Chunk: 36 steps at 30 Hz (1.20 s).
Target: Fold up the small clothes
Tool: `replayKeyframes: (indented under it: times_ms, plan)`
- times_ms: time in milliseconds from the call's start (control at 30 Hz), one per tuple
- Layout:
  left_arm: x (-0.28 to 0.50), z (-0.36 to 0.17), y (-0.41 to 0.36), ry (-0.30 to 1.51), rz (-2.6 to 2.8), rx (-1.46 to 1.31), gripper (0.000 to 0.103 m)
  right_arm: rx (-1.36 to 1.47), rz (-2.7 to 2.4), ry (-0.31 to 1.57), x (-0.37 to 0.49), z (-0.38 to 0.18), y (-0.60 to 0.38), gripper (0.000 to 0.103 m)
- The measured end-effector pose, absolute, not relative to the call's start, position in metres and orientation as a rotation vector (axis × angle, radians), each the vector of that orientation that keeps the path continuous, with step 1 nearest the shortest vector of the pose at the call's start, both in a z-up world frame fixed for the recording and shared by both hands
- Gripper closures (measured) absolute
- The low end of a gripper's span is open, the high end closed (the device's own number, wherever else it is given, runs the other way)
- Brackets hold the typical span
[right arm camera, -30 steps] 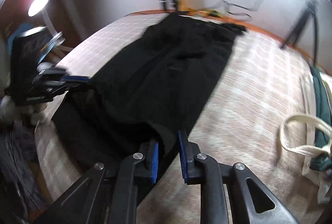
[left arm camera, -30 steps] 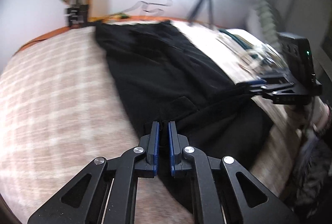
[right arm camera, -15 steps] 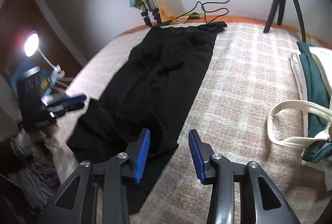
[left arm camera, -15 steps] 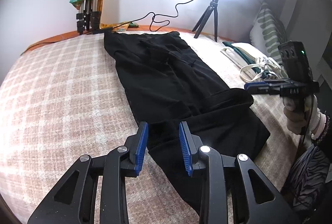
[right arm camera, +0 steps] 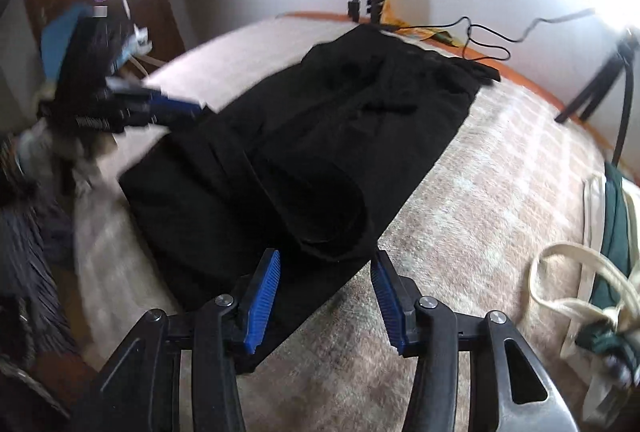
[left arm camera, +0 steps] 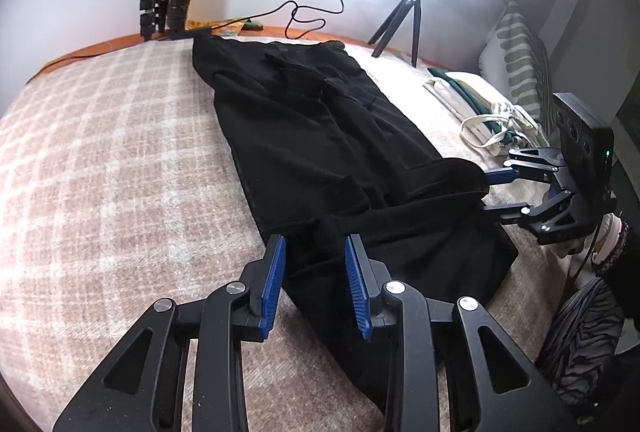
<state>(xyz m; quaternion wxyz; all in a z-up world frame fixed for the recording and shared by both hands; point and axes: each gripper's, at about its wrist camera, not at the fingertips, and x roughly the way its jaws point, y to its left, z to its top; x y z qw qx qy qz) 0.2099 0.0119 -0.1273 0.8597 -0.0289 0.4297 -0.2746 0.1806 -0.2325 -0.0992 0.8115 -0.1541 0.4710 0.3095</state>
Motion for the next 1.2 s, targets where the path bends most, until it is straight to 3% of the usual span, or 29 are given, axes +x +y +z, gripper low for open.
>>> replayKeyframes:
  times_ms: [67, 100, 133, 233, 367, 467, 500, 533, 800, 867, 900, 933, 1100, 1200]
  plan:
    - [0.213, -0.128, 0.013, 0.903, -0.573, -0.07, 0.074, -0.346, 0.639, 0.994, 0.184, -0.101, -0.229, 0.056]
    - [0.215, -0.129, 0.013, 0.905, -0.574, -0.078, 0.078, -0.336, 0.631, 0.991, 0.186, -0.1, -0.23, 0.069]
    - [0.216, -0.129, 0.013, 0.902, -0.577, -0.082, 0.088, -0.321, 0.619, 0.992, 0.189, -0.1, -0.232, 0.078]
    - [0.217, -0.127, 0.012, 0.883, -0.565, -0.071, 0.092, -0.224, 0.574, 1.001, 0.204, -0.099, -0.241, 0.096]
    - [0.219, -0.118, 0.024, 0.84, -0.517, -0.106, 0.092, -0.142, 0.508, 1.045, 0.225, -0.105, -0.249, 0.096]
    - [0.219, -0.116, 0.035, 0.838, -0.526, -0.149, 0.086, -0.116, 0.505, 1.066, 0.228, -0.106, -0.251, 0.075]
    - [0.22, -0.116, 0.036, 0.843, -0.534, -0.15, 0.075, -0.104, 0.5, 1.061, 0.228, -0.104, -0.253, 0.071]
    - [0.221, -0.117, 0.034, 0.854, -0.538, -0.138, 0.069, -0.1, 0.495, 1.056, 0.227, -0.102, -0.254, 0.071]
    - [0.214, -0.133, -0.01, 0.893, -0.574, 0.11, 0.069, -0.122, 0.505, 1.011, 0.22, -0.086, -0.245, 0.071]
    - [0.212, -0.134, -0.017, 0.87, -0.581, 0.159, 0.075, -0.124, 0.512, 1.02, 0.219, -0.089, -0.241, 0.071]
    - [0.211, -0.133, -0.019, 0.863, -0.591, 0.169, 0.09, -0.129, 0.511, 1.025, 0.219, -0.091, -0.24, 0.071]
    - [0.211, -0.133, -0.019, 0.855, -0.596, 0.172, 0.094, -0.135, 0.509, 1.029, 0.218, -0.093, -0.239, 0.071]
    - [0.211, -0.116, -0.009, 0.76, -0.528, 0.137, 0.096, -0.149, 0.487, 1.033, 0.217, -0.097, -0.239, 0.072]
    - [0.217, -0.122, -0.004, 0.799, -0.501, 0.113, 0.094, -0.146, 0.468, 1.035, 0.219, -0.099, -0.242, 0.072]
